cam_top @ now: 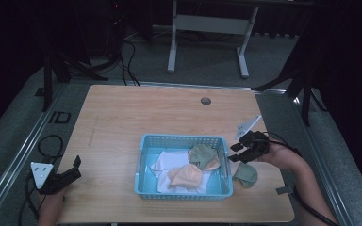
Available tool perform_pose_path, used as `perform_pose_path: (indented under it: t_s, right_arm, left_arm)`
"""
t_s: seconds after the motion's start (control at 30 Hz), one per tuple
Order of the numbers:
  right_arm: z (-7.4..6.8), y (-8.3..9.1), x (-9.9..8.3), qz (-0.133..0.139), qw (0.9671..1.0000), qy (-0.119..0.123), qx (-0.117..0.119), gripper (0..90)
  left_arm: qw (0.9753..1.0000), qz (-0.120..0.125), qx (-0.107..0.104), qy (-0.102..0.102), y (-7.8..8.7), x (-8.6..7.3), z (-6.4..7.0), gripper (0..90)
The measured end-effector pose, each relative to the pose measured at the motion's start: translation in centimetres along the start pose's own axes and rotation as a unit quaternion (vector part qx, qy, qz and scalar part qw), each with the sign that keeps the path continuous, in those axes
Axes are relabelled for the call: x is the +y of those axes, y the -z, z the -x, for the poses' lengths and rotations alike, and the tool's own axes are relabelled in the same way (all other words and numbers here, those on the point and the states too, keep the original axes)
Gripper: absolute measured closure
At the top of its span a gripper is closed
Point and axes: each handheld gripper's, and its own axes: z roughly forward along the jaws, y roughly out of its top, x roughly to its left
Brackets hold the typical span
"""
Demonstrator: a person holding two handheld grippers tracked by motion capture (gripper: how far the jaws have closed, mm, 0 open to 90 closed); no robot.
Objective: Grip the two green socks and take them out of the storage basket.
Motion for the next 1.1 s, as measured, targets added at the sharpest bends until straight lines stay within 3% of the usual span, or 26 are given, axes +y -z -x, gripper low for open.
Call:
perform_pose_path:
  t_s: [0.33,0.6,0.83,1.1]
  right_arm:
    - [-0.4,-2.1,3.1,-0.004,0.9994,0.027,0.020,55.0]
    - [-0.1,-4.0,4.4,-0.019,0.9988,0.032,0.033,55.1]
    - [0.5,-5.3,5.2,-0.032,0.9985,0.031,0.031,53.8]
    - [0.9,-7.1,6.3,-0.052,0.9979,0.029,0.024,44.8]
  left_arm:
    - [1.0000,0.001,-0.002,0.001,0.0,0.0,0.0,0.4]
    - [1.0000,0.001,-0.004,0.002,0.0,0.0,-0.1,0.4]
    - [1.0000,0.002,-0.006,0.001,0.0,0.0,-0.1,0.4]
    - [1.0000,0.003,-0.008,0.002,0.1,0.0,-0.1,0.4]
